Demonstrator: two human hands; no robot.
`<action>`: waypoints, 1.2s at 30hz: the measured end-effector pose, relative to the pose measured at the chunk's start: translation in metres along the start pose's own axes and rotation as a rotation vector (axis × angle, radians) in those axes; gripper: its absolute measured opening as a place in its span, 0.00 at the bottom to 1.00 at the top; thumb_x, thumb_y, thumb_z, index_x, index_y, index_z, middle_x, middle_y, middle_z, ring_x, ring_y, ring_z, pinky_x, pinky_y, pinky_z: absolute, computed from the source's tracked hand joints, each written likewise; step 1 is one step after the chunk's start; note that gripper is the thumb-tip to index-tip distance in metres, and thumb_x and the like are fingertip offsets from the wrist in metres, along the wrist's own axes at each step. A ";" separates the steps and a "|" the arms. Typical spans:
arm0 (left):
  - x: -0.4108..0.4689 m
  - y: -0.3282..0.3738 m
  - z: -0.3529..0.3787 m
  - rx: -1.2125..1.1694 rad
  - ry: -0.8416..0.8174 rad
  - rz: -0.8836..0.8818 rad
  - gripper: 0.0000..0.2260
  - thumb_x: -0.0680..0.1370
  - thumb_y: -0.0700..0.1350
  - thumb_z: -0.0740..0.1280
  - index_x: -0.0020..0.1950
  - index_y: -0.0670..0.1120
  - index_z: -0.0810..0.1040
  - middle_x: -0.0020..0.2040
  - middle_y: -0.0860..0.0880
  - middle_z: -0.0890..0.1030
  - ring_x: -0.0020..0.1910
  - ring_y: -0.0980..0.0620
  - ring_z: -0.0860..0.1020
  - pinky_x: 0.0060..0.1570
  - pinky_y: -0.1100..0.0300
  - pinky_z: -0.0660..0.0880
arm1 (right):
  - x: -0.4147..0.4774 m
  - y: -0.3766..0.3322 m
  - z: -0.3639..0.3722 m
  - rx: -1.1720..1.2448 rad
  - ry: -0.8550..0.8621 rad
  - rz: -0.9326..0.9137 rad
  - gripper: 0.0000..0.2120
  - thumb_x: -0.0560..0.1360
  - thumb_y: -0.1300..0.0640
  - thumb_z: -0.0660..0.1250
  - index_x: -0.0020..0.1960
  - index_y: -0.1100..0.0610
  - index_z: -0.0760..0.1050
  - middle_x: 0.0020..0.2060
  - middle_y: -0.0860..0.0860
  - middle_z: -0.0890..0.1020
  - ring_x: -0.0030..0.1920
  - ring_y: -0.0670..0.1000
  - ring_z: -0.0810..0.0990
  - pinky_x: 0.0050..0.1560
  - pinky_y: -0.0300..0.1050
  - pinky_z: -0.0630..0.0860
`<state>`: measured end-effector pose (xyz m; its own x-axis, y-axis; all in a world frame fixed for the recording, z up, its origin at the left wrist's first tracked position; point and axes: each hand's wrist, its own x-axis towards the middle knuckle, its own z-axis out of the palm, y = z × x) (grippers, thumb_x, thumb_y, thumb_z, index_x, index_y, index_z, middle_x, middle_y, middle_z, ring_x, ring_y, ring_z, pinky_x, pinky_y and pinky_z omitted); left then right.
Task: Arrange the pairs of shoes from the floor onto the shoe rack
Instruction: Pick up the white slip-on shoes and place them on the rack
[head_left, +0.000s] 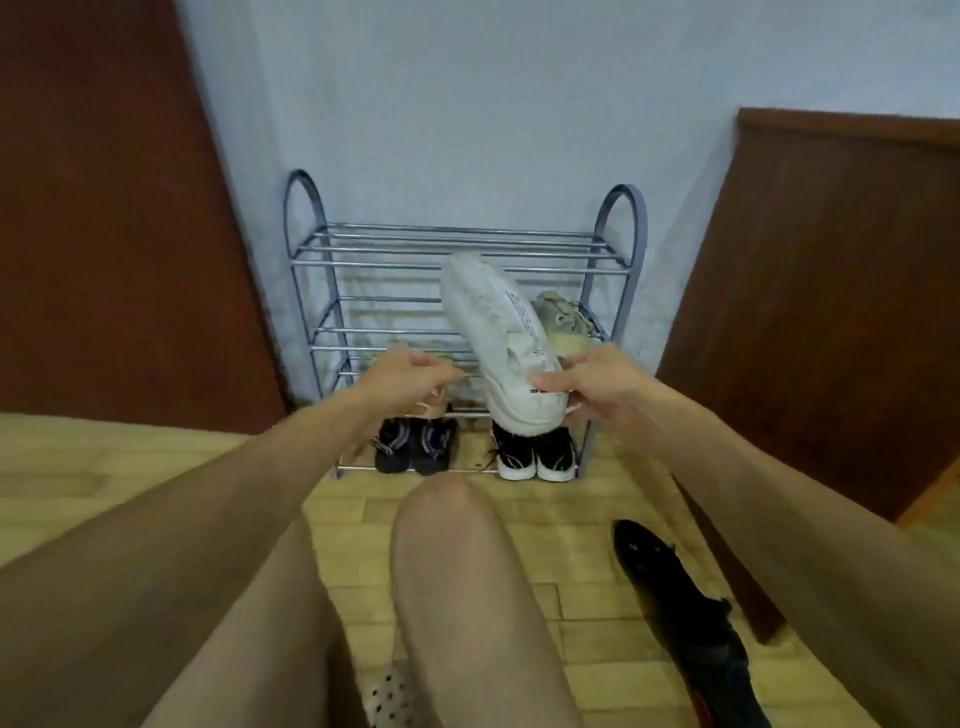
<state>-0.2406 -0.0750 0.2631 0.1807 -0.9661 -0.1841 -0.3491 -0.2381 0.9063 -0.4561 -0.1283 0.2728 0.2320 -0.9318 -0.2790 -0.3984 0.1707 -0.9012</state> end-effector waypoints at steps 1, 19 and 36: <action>-0.005 0.003 -0.020 0.018 0.027 0.022 0.08 0.74 0.50 0.70 0.49 0.47 0.81 0.49 0.48 0.82 0.45 0.51 0.79 0.48 0.57 0.76 | -0.001 -0.018 0.008 -0.058 0.005 -0.038 0.20 0.67 0.59 0.78 0.55 0.66 0.80 0.49 0.58 0.85 0.45 0.56 0.85 0.41 0.51 0.84; -0.111 -0.219 -0.190 -0.053 0.326 -0.370 0.09 0.76 0.47 0.68 0.51 0.43 0.80 0.48 0.45 0.80 0.45 0.49 0.77 0.44 0.59 0.74 | -0.001 -0.026 0.301 -0.421 -0.297 0.096 0.12 0.69 0.59 0.77 0.37 0.61 0.73 0.34 0.56 0.78 0.31 0.52 0.76 0.30 0.46 0.76; -0.194 -0.487 -0.103 0.457 -0.073 -0.925 0.26 0.81 0.51 0.59 0.76 0.43 0.59 0.73 0.42 0.64 0.70 0.42 0.67 0.66 0.53 0.66 | 0.018 0.151 0.434 -0.500 -0.769 0.519 0.30 0.75 0.55 0.70 0.73 0.61 0.64 0.69 0.61 0.72 0.67 0.61 0.73 0.60 0.56 0.75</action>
<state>-0.0112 0.2386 -0.1034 0.5051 -0.3866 -0.7717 -0.4212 -0.8908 0.1706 -0.1266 0.0197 -0.0122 0.3588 -0.2983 -0.8845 -0.8901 0.1761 -0.4204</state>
